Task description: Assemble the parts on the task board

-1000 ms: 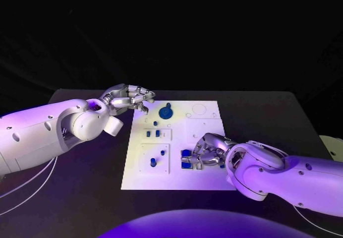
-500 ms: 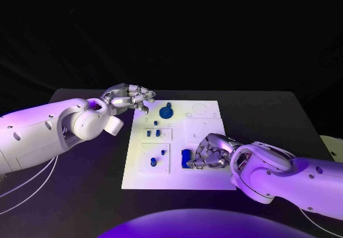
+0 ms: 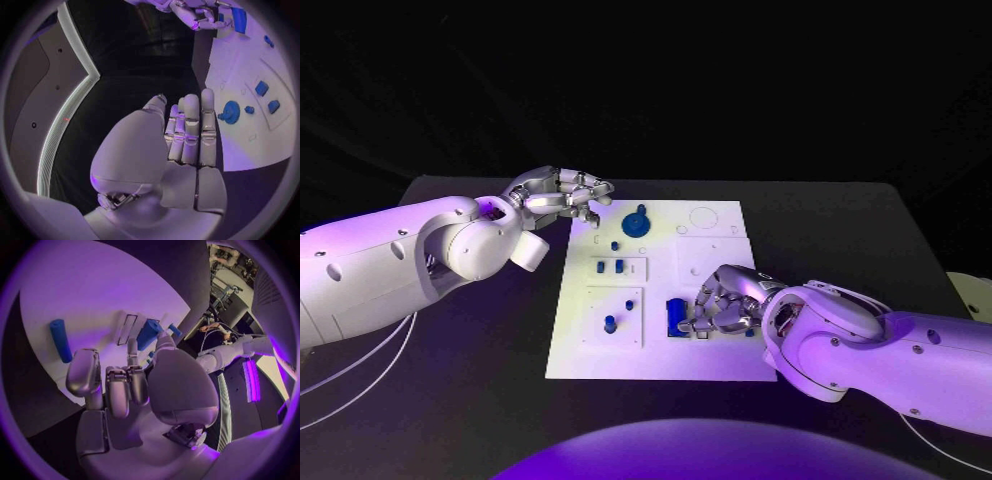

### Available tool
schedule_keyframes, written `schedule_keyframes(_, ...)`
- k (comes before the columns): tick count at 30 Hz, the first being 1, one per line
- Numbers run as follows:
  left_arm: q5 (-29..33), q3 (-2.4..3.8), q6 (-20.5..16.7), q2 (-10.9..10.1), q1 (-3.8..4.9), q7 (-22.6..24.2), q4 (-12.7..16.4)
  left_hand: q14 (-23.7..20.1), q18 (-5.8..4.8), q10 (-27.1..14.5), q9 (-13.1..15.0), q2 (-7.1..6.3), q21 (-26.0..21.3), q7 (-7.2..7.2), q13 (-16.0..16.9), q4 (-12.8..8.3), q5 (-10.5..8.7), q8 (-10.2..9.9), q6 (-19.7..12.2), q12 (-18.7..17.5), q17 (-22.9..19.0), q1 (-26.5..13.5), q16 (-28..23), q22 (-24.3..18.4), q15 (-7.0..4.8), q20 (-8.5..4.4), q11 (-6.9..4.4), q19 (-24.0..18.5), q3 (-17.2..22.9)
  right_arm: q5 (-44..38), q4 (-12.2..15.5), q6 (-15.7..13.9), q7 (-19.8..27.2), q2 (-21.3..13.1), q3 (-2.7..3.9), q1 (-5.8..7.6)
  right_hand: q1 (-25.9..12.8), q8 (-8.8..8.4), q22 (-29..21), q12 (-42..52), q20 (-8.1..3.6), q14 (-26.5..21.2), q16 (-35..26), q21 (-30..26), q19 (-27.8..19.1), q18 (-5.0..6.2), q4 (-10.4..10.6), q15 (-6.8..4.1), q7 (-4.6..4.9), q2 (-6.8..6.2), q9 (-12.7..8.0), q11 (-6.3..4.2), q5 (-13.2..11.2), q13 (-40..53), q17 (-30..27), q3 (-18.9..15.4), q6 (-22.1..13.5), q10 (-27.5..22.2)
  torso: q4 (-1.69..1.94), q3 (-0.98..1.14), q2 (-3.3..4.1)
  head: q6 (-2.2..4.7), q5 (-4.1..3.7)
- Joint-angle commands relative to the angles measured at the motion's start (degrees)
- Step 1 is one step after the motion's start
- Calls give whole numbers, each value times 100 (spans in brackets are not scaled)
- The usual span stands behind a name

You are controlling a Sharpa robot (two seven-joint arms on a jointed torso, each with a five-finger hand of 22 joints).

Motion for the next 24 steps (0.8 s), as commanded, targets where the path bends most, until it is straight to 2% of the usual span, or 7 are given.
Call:
schedule_keyframes(1, 34, 3, 57, 5, 3, 19, 8, -20, 53, 19, -9, -18, -20, 15, -8, -9, -14, 36, -6, -36, -1, -55, -37, -5, 1, 2, 4, 48, 30, -118, -31, 119, -56, 8, 4, 2, 69, -24, 448, 24, -26, 585, 31, -1, 29, -58, -23, -56, 1, 33, 3, -51, -4, 1024, 1452, 19, 46, 342, 0, 2, -4, -6, 0)
schedule_keyframes(6, 34, 2, 58, -2, 3, 15, 9, -20, 53, 19, -9, -18, -20, 15, -8, -9, -14, 36, -6, -36, -1, -55, -37, -5, 1, 2, 4, 48, 30, -124, -10, 126, -51, -34, 4, 2, 250, -54, 453, 21, -28, 584, 29, -10, 30, -59, -24, -56, 3, 29, -7, -50, 83, 1022, 1446, 19, 45, 340, -6, -2, -5, -9, 6)
schedule_keyframes(11, 34, 0, 58, -8, 3, 12, 12, -20, 53, 19, -9, -18, -20, 15, -8, -9, -14, 36, -6, -36, -1, -55, -37, -5, 1, 2, 4, 48, 30, -39, 50, 87, 19, -92, 4, 2, 237, -72, 446, 22, -25, 579, 24, -41, 20, -54, -6, -50, 16, -25, -14, -40, 94, 1024, 1425, -35, 40, 340, -3, 6, 1, -4, 13)
schedule_keyframes(16, 34, -1, 41, -13, 3, 17, 15, -21, 54, 19, -10, -24, -30, 12, -9, -14, -13, 41, -7, -34, 0, -65, -37, -7, 0, 2, 2, 51, 44, -17, 143, -326, 125, -242, 4, 13, 189, -90, 435, 8, -20, 572, 15, -80, 8, -49, 3, -43, 26, -49, -19, -30, 85, 1012, 1392, -83, 32, 332, -7, 4, -4, -3, 7)
schedule_keyframes(19, 34, -3, -8, -18, 3, 33, 24, -20, 55, 21, -10, -25, -33, 9, -9, -19, -9, 43, -7, -31, 1, -59, -37, -7, -2, 2, -2, 54, 54, 152, 214, -712, 178, -446, 5, 73, 260, -59, 427, 6, -17, 568, 9, -118, -1, -42, -11, -46, 9, -43, 34, -40, 246, 1012, 1371, -87, 72, 328, 2, -5, -4, 11, -14)
schedule_keyframes(22, 37, -4, -35, -24, 3, 50, 28, -20, 55, 21, -10, -25, -33, 9, -9, -19, -9, 43, -7, -31, 1, -59, -37, -7, -2, 2, -2, 54, 54, 255, 247, -843, 187, -626, 4, 156, 364, -64, 428, 11, -20, 567, 8, -131, -1, -40, -17, -50, 7, -11, 66, -45, 353, 1017, 1368, -67, 51, 329, -10, -10, -11, 29, -28)
schedule_keyframes(24, 48, -5, -48, -21, 3, 70, 29, -20, 55, 21, -10, -25, -33, 9, -9, -19, -9, 43, -7, -31, 1, -59, -37, -7, -2, 2, -2, 54, 54, 324, 267, -803, 163, -773, 4, 201, 375, -70, 419, 1, -20, 564, 3, -155, -8, -36, -17, -50, 10, -20, 68, -43, 357, 1009, 1351, -71, 40, 324, -15, -6, -12, 29, -35)
